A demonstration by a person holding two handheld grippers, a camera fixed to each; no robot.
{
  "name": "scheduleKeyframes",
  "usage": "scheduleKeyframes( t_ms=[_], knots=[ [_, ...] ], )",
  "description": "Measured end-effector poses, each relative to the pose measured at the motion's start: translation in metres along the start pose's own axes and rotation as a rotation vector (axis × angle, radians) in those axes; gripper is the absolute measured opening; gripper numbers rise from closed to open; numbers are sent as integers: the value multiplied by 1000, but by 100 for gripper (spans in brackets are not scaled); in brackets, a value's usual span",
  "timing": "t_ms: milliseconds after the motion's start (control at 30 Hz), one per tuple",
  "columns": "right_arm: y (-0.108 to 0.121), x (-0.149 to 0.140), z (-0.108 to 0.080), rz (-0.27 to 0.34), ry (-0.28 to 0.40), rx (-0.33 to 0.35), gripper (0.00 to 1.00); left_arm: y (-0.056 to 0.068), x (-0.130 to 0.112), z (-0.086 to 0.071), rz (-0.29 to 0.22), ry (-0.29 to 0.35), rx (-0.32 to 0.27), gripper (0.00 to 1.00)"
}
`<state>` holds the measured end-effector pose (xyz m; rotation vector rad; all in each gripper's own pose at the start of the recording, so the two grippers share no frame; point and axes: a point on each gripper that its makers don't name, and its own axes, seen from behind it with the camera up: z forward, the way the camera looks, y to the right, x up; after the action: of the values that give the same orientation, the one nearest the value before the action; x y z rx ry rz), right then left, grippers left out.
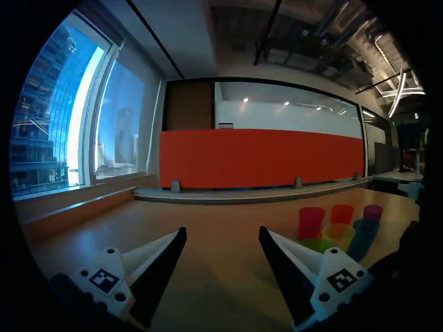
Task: Pour water
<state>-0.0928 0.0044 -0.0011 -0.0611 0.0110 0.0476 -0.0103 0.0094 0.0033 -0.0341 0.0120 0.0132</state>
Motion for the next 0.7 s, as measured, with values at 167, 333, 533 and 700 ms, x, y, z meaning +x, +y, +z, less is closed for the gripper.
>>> scheduleKeyframes(
  t_ms=[167, 333, 533, 700],
  knots=[
    [1, -1, 0, -10, -7, -5, 99, 0, 0, 0, 0, 0, 0, 97],
    [-1, -2, 1, -20, -7, -4, 99, -1, 0, 0, 0, 0, 0, 97],
    [-2, -3, 2, -23, -7, -4, 99, 0, 0, 0, 0, 0, 0, 97],
    [-1, -3, 2, -23, -7, -5, 99, 0, 0, 0, 0, 0, 0, 97]
  ],
)
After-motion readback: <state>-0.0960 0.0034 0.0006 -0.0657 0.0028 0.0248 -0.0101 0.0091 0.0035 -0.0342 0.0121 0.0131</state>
